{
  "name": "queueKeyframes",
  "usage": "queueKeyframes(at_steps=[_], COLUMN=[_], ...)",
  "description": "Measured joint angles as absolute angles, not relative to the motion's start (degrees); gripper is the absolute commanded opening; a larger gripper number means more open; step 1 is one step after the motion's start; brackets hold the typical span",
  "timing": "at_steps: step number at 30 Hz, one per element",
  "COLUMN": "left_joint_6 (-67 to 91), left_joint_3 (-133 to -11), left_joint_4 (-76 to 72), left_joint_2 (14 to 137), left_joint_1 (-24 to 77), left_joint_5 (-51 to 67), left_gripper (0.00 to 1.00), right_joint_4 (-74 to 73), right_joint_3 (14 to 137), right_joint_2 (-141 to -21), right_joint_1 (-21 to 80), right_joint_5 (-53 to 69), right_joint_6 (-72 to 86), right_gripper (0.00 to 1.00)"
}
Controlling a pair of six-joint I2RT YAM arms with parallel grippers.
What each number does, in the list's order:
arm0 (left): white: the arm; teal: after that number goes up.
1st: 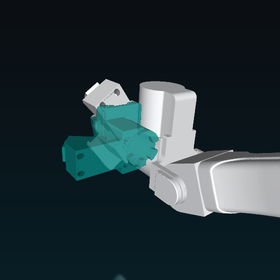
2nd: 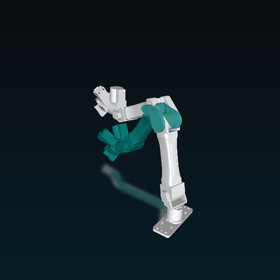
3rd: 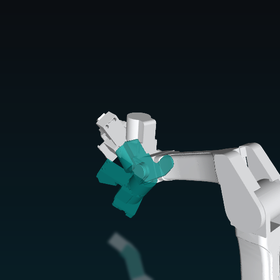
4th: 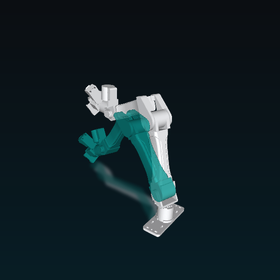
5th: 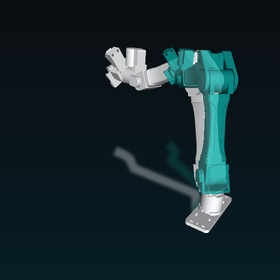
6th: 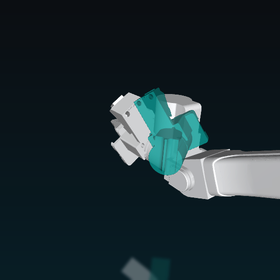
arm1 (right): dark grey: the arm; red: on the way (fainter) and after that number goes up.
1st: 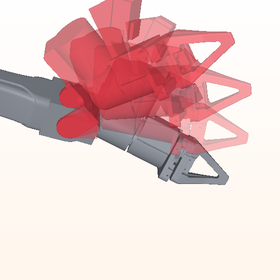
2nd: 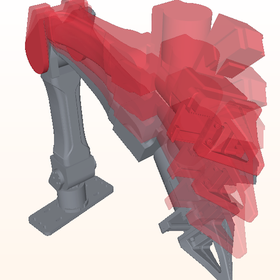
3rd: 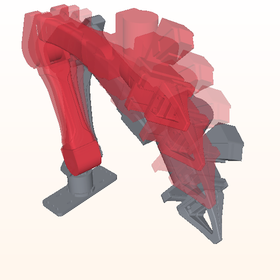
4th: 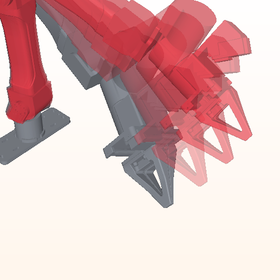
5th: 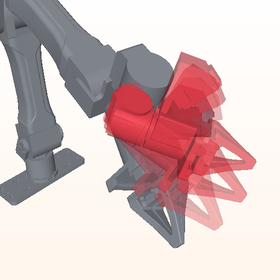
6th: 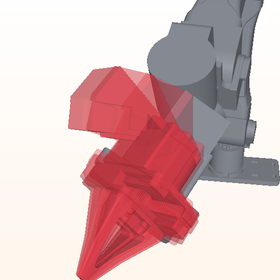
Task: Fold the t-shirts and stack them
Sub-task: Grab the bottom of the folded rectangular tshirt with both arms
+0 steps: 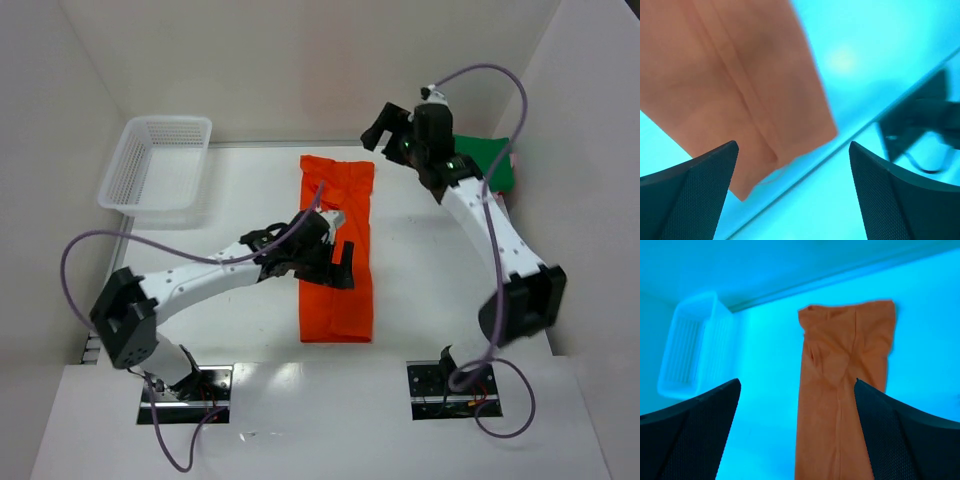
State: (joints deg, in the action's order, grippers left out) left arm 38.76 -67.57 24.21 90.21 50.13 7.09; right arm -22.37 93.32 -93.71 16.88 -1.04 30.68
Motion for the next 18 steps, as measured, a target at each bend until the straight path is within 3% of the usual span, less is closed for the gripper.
queueKeyframes(at_steps=[5,10,18], left_joint_6=[42.1,44.3,47.7], left_joint_3=[-62.0,-51.5,-43.0], left_joint_4=[22.3,23.6,23.8], left_joint_2=[77.1,69.0,66.1], left_joint_1=[50.2,50.1,50.2], left_joint_5=[3.6,-0.1,-3.0], left_gripper=[0.99,0.99,0.99], right_joint_4=[-18.5,-20.8,-23.0], right_joint_3=[69.9,48.9,34.5], right_joint_2=[-76.0,-67.2,-47.4], right_joint_1=[17.1,17.7,20.0], right_joint_5=[0.1,3.0,8.3], right_joint_6=[35.2,40.0,45.2], right_gripper=[1.0,1.0,1.0])
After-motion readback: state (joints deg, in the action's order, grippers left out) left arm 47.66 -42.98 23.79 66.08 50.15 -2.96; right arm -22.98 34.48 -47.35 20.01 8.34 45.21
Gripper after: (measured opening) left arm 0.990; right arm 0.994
